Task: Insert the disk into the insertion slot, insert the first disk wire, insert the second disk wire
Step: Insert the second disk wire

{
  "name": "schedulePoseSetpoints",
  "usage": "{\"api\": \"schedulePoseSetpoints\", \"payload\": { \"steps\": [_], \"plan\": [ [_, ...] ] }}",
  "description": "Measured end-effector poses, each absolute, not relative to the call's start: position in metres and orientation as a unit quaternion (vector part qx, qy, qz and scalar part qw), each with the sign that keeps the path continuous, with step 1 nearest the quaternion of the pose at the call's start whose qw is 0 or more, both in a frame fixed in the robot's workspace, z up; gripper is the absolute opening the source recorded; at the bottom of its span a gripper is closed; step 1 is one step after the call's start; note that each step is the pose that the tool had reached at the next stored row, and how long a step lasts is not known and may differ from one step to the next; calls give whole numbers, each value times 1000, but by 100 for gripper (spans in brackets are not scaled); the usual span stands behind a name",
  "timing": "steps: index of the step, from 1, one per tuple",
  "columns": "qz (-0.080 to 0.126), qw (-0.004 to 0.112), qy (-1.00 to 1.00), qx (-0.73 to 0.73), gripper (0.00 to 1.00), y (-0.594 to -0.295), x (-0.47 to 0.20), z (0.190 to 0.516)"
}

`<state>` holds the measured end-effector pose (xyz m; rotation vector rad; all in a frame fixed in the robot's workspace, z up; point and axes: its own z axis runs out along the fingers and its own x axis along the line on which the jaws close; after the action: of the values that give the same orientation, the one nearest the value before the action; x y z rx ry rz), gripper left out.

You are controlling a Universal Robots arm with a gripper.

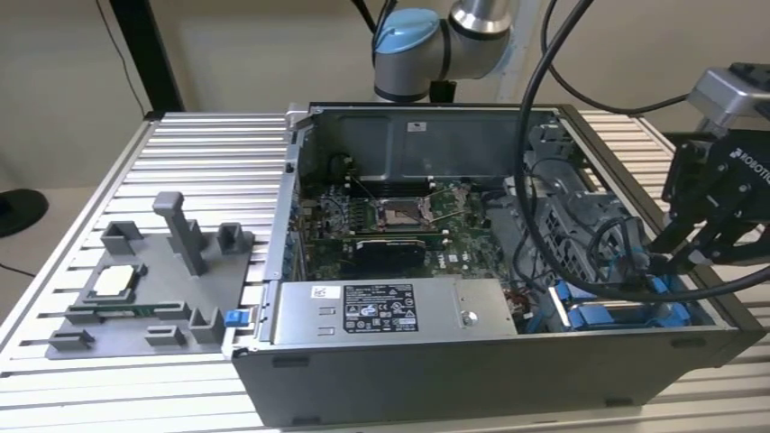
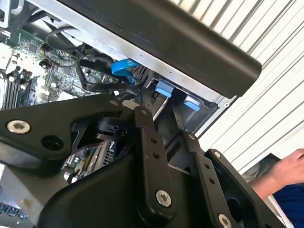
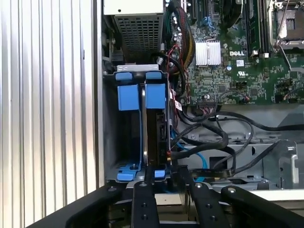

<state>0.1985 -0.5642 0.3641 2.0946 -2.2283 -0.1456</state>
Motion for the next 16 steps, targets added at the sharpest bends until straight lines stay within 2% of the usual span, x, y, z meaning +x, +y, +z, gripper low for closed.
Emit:
{"api": "schedulePoseSetpoints", "payload": {
  "steps": [12,13,16],
  "plan": [
    [-54,36,-723,687,100,-564,203,355],
    [-54,36,-723,687,0,-564,203,355],
    [-54,36,-723,687,0,-563,203,355]
  ]
}}
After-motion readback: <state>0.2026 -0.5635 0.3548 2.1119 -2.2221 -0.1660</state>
